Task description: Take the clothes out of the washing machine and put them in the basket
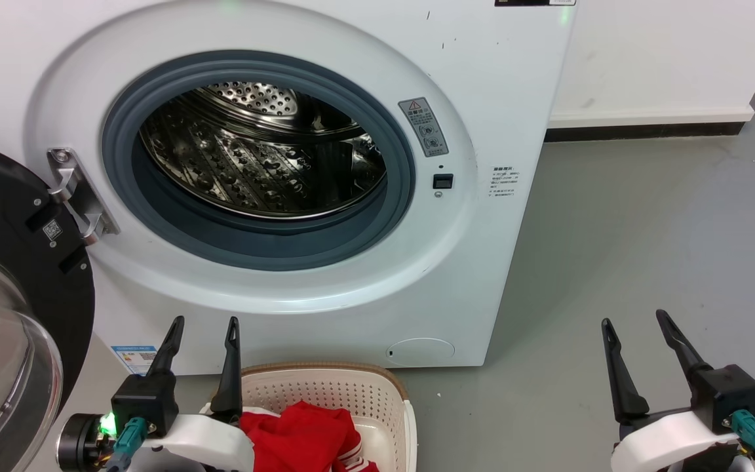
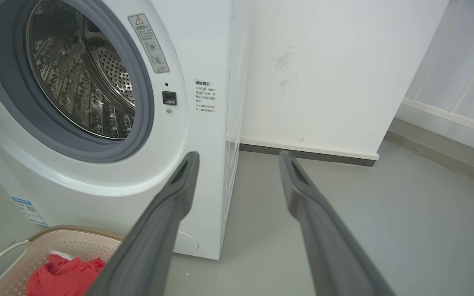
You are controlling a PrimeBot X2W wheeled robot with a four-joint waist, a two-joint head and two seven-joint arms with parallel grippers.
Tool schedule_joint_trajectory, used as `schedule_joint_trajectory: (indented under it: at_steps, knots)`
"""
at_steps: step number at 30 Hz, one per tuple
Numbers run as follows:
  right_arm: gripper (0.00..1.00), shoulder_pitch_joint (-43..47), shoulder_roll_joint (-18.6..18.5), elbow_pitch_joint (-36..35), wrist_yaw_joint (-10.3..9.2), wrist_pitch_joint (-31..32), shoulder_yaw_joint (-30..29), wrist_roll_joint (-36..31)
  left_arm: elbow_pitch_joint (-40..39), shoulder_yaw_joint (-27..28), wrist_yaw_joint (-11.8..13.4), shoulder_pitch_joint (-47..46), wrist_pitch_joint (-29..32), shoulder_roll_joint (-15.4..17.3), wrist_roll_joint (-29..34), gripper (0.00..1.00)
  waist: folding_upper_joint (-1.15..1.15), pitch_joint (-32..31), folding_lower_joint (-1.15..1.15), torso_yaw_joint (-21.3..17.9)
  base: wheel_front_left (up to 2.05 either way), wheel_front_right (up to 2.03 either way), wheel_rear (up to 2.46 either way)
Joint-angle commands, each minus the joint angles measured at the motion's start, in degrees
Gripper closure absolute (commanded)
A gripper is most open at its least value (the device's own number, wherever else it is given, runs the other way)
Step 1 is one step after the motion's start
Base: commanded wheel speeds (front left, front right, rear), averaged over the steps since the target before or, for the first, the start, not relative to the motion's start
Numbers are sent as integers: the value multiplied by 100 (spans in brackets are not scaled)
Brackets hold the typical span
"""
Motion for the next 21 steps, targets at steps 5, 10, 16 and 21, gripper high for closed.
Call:
schedule_joint_trajectory:
  at_steps: [5, 10, 16, 21]
  knots:
    - [0, 29, 6, -14, -5, -22, 8, 51, -20, 2, -22, 54, -13, 35, -101, 0, 0, 25, 0, -12, 0, 0, 0]
    - [0, 25, 6, 14, -6, -29, 12, 57, 7, 6, -18, 44, -31, 41, -154, 0, 0, 30, 0, -19, 0, 0, 0]
    - [0, 24, 6, 17, -5, -36, 5, 62, 11, -12, -3, 37, -44, 51, -198, 0, 0, 44, 0, -12, 0, 0, 0]
    - [100, 30, 2, 119, 0, -37, 32, 185, 171, 37, -12, -31, 38, 34, -333, 100, 0, 50, 0, -10, 0, 0, 0]
